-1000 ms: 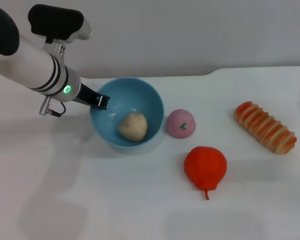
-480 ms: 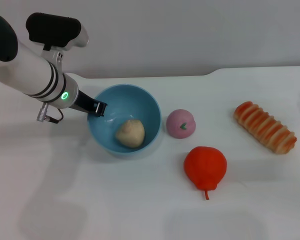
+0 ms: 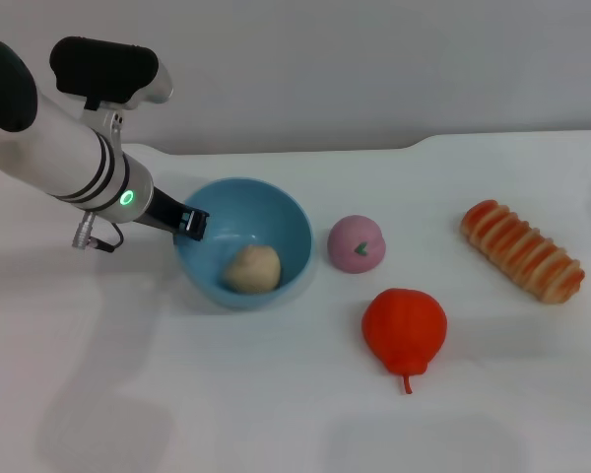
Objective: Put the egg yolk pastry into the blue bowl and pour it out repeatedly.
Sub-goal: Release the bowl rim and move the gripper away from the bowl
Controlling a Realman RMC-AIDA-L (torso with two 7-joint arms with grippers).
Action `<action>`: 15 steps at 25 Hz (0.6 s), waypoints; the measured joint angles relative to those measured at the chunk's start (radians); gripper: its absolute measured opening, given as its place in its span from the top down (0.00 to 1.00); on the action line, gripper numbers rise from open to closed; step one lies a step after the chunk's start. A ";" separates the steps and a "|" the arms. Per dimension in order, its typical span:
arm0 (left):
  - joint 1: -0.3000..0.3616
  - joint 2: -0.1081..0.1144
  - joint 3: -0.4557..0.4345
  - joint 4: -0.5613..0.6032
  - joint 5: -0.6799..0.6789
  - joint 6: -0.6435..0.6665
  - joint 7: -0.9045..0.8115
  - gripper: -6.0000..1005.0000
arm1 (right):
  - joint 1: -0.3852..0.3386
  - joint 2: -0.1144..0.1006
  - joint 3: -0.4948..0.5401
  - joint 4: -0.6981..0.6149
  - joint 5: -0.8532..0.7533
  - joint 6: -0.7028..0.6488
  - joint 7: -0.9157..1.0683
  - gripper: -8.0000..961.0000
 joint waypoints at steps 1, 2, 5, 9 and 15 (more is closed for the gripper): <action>0.000 0.000 0.001 0.002 0.000 0.000 0.000 0.90 | 0.000 0.000 0.000 0.000 0.000 0.000 0.000 0.47; 0.000 0.000 0.001 0.004 0.000 0.000 0.000 0.87 | 0.000 0.000 0.000 0.000 0.000 0.000 0.000 0.47; 0.000 0.000 0.001 0.008 0.000 0.003 0.000 0.78 | 0.000 0.000 0.000 0.000 0.000 0.000 0.000 0.47; 0.004 0.000 -0.001 0.002 0.000 0.018 0.000 0.71 | 0.000 0.000 -0.003 -0.001 0.000 0.000 0.000 0.47; 0.005 -0.001 0.002 0.000 0.008 0.055 -0.025 0.67 | 0.001 0.000 -0.003 -0.001 0.000 0.000 0.000 0.47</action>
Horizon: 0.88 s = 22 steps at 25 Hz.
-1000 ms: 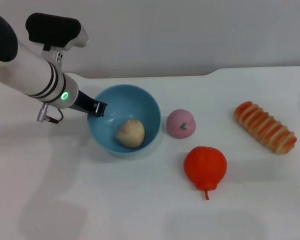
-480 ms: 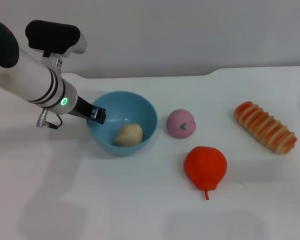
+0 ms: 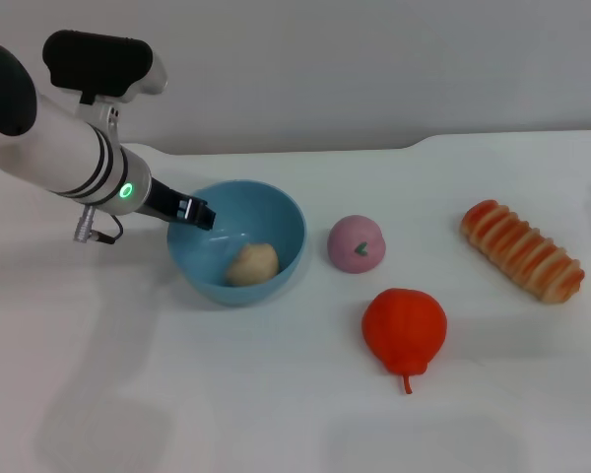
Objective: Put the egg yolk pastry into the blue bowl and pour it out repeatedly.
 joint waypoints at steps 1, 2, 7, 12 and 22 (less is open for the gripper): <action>0.000 0.000 0.000 0.000 0.003 0.006 -0.001 0.66 | 0.001 0.000 0.001 0.000 0.000 0.000 0.000 0.47; 0.001 -0.001 0.000 -0.001 0.005 0.013 -0.002 0.65 | 0.001 0.000 0.001 0.000 -0.001 0.000 0.000 0.47; 0.005 -0.003 0.001 -0.014 0.007 0.051 -0.002 0.48 | 0.002 -0.001 0.003 0.000 -0.002 0.001 0.000 0.47; 0.052 -0.006 0.003 -0.107 0.007 0.111 -0.001 0.33 | 0.001 -0.002 0.003 -0.012 -0.004 0.001 0.000 0.47; 0.247 -0.010 0.179 -0.245 -0.141 0.556 -0.003 0.28 | 0.007 -0.002 0.003 -0.015 -0.001 0.001 0.000 0.47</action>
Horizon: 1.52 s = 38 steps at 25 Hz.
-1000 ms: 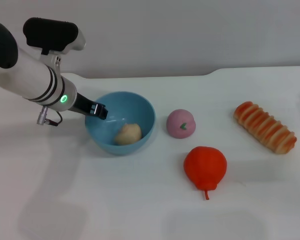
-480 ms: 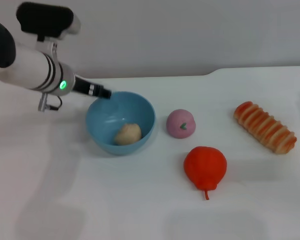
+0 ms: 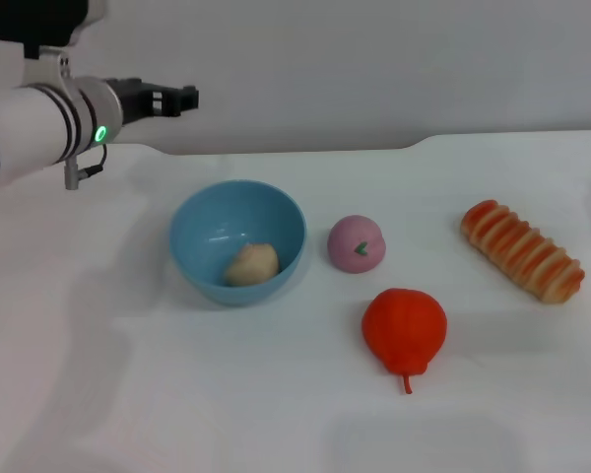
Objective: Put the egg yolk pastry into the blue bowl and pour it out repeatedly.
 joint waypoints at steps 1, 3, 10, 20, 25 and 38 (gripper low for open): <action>0.013 0.000 0.021 0.003 -0.022 0.048 0.000 0.28 | 0.002 0.000 0.000 0.000 -0.001 0.000 0.000 0.47; 0.025 0.000 0.049 0.008 -0.046 0.097 0.000 0.28 | 0.005 0.000 -0.001 0.000 -0.003 0.000 0.000 0.47; 0.058 -0.003 0.215 0.088 -0.145 0.367 0.000 0.28 | 0.013 0.000 -0.008 -0.006 -0.004 0.005 0.000 0.47; 0.074 -0.001 0.409 0.215 -0.200 0.651 -0.171 0.28 | 0.009 0.009 0.010 0.010 0.061 -0.004 -0.095 0.47; 0.088 -0.002 0.413 0.226 -0.197 0.665 -0.192 0.28 | 0.012 0.007 0.005 0.026 0.127 -0.005 -0.051 0.47; 0.095 -0.003 0.432 0.217 -0.196 0.671 -0.193 0.28 | 0.009 0.005 0.001 0.027 0.124 -0.005 -0.017 0.47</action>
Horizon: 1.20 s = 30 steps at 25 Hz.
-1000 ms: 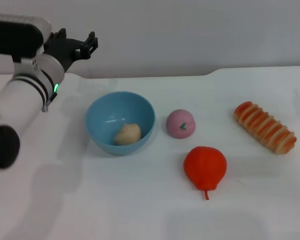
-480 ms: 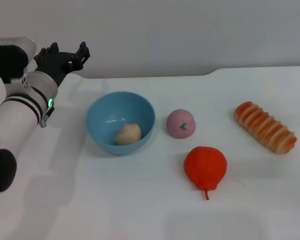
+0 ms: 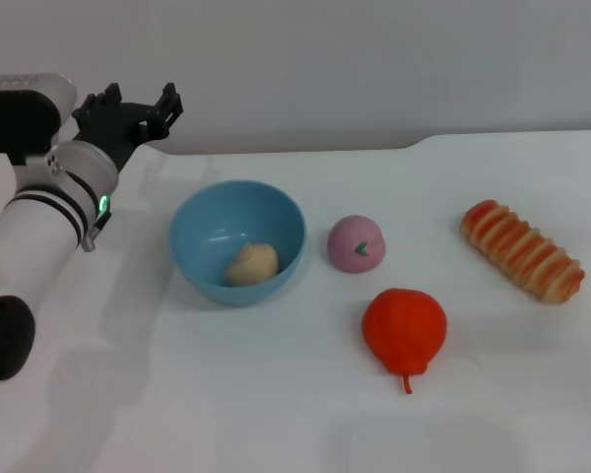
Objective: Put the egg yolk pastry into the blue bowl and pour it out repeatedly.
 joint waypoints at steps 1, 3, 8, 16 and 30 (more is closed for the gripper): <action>0.000 0.000 0.000 0.000 0.000 0.000 0.000 0.28 | 0.000 0.000 0.000 0.000 0.000 0.000 0.000 0.47; 0.000 0.000 0.000 -0.001 0.001 -0.001 0.000 0.28 | -0.001 0.000 0.000 0.000 -0.001 0.000 0.000 0.47; 0.000 0.000 0.001 -0.002 0.002 -0.002 -0.001 0.28 | -0.002 0.001 -0.001 0.001 -0.001 0.000 0.001 0.47; 0.000 0.002 0.001 -0.003 0.002 0.001 -0.001 0.28 | -0.004 0.002 -0.001 0.009 -0.001 0.005 -0.004 0.47; 0.021 0.003 0.009 -0.004 0.003 0.015 0.008 0.28 | -0.020 0.006 0.008 0.043 0.005 -0.076 -0.003 0.47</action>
